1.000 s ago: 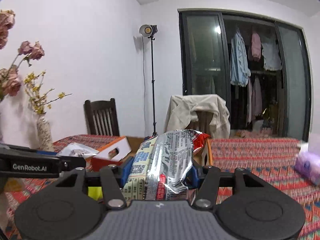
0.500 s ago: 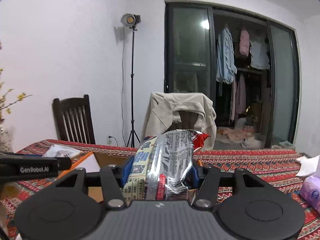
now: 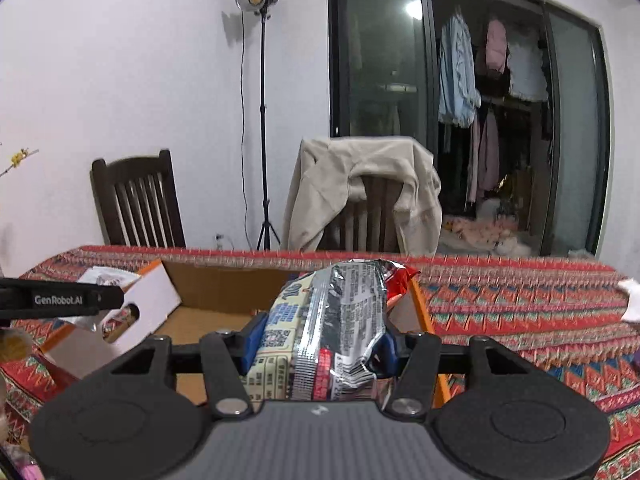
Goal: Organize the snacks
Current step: 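Carry both packets into the orange box and open both tools, then grasp a white packet with the right tool while the left grasps a yellow packet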
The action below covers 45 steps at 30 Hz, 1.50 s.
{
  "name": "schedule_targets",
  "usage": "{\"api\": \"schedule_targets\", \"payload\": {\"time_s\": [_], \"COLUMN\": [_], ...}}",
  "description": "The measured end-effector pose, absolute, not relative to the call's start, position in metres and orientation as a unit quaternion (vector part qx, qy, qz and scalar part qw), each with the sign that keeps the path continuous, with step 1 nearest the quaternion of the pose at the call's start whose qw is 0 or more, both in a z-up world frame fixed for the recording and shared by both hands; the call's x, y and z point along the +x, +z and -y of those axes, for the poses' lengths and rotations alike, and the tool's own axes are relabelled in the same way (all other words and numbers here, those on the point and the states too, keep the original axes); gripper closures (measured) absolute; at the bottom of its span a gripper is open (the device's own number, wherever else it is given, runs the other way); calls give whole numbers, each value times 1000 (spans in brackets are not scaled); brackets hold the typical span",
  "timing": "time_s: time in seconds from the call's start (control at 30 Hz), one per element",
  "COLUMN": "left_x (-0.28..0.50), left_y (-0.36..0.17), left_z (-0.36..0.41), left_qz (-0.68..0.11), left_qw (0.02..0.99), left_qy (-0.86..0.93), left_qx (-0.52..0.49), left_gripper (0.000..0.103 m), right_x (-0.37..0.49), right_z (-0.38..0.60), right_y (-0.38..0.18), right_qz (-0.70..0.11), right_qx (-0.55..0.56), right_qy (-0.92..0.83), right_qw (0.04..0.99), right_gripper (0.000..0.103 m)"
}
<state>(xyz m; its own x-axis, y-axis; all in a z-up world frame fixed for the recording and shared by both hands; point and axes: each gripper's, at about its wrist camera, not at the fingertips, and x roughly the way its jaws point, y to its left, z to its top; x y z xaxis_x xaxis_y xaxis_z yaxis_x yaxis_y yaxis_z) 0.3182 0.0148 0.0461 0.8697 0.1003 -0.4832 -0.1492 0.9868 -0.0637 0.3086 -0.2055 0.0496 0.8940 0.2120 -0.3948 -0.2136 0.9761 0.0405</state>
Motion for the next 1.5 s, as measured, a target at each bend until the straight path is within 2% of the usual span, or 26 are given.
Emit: {"api": "schedule_targets", "payload": {"time_s": [0.07, 0.13, 0.17, 0.2, 0.23, 0.27, 0.33, 1.07, 1.5], "left_x": [318, 316, 315, 312, 309, 307, 302, 235, 163], "left_y": [44, 43, 44, 45, 47, 49, 52, 107, 85], "left_z": [-17, -18, -17, -16, -15, -14, -14, -11, -32], "left_qz": [-250, -248, -245, -239, -233, -226, -213, -186, -206], "left_qw": [964, 965, 966, 967, 969, 970, 973, 978, 975], "left_qy": [65, 63, 62, 62, 62, 61, 57, 41, 41], "left_qx": [-56, -60, -61, -60, -59, -60, -65, -82, -70], "left_gripper": [50, 34, 21, 13, 9, 1, 0, 0, 0], "right_x": [313, 316, 316, 316, 314, 312, 308, 246, 179], "right_z": [206, 208, 208, 209, 210, 211, 215, 228, 230], "right_y": [44, 40, 39, 39, 39, 40, 41, 96, 78], "right_qz": [-219, -231, -233, -234, -232, -228, -220, -175, -204], "right_qx": [-1, 1, 3, 7, 10, 13, 19, 14, -18], "right_qy": [109, 109, 110, 112, 114, 114, 117, 120, 151], "right_qw": [970, 967, 966, 966, 966, 967, 968, 977, 967], "right_gripper": [46, 44, 36, 22, 16, 6, 0, 0, 0]}}
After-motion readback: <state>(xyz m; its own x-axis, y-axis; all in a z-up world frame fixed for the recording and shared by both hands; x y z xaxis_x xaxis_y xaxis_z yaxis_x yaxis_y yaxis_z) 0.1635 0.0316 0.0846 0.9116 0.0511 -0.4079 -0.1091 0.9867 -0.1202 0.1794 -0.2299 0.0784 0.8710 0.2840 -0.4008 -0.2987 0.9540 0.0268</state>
